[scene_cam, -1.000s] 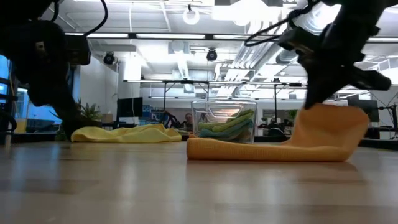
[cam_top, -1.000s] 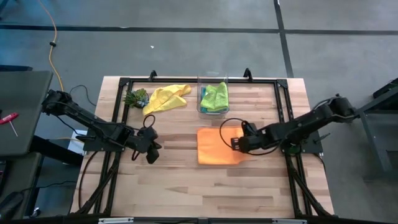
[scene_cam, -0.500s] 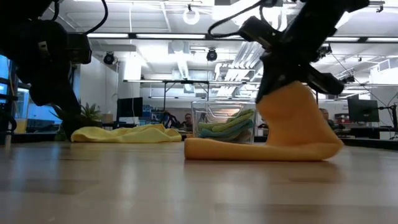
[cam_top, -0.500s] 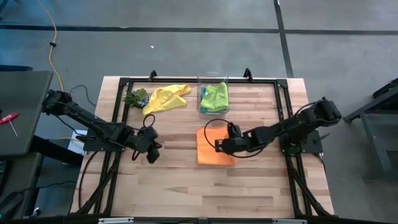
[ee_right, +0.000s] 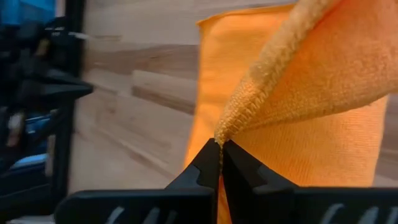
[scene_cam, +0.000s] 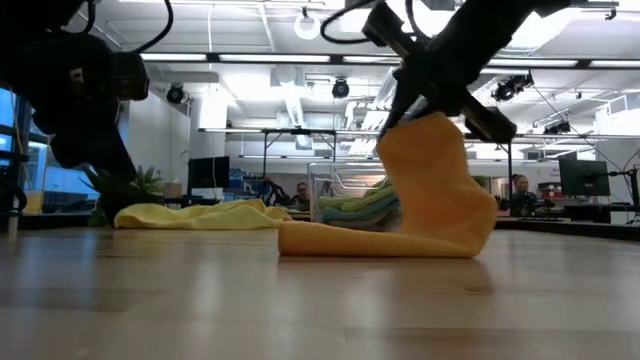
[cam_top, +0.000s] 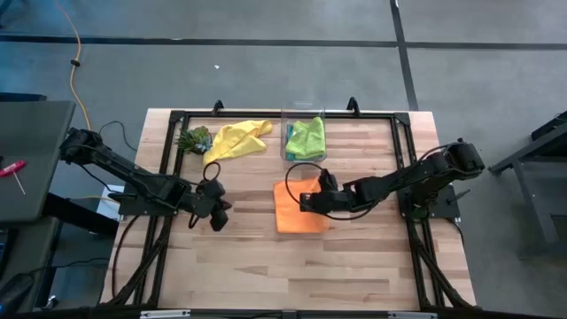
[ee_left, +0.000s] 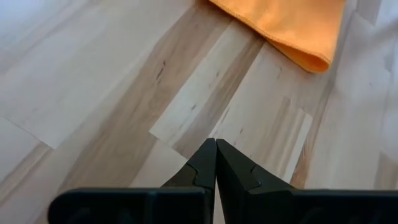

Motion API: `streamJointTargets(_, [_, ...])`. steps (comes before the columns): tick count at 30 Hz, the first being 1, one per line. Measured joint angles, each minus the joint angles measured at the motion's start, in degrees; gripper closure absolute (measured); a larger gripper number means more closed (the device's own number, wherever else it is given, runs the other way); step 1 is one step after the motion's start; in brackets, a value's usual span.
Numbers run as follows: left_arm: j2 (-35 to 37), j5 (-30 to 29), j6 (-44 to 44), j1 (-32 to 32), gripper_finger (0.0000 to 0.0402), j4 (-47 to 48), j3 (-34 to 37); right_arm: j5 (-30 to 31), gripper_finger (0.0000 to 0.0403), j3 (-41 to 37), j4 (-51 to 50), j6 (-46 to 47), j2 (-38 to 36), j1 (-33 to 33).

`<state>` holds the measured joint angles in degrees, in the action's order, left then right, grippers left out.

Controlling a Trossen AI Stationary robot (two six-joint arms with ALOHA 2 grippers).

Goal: Fold microfiber towels
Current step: Fold the orange microfiber cloth

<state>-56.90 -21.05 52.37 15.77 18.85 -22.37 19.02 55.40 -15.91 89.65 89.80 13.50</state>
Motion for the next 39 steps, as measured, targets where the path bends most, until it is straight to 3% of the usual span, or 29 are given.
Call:
streamJointTargets(6, [0.0,-2.0,0.0,0.0,0.0402,-1.8,0.0,-0.1,0.0403,0.0,4.3,-1.5,0.0,-0.3])
streamJointTargets(22, [0.0,-3.1,-1.5,0.0,0.0401,-2.4,0.0,-2.3,0.0403,0.0,3.9,-7.6,0.4,-0.3])
streamJointTargets(28, [0.0,-3.2,-1.5,0.0,0.0401,-2.4,0.0,-5.4,0.0403,0.0,7.0,-7.5,4.5,-0.3])
streamJointTargets(33, [0.0,-3.2,-1.5,0.0,0.0401,-2.4,0.0,-2.6,0.0403,0.0,7.8,-5.9,5.0,-0.6])
streamJointTargets(39, [0.0,-3.2,-1.5,0.0,0.0401,-2.4,0.0,-4.8,0.0403,0.0,8.1,-4.3,5.0,-1.3])
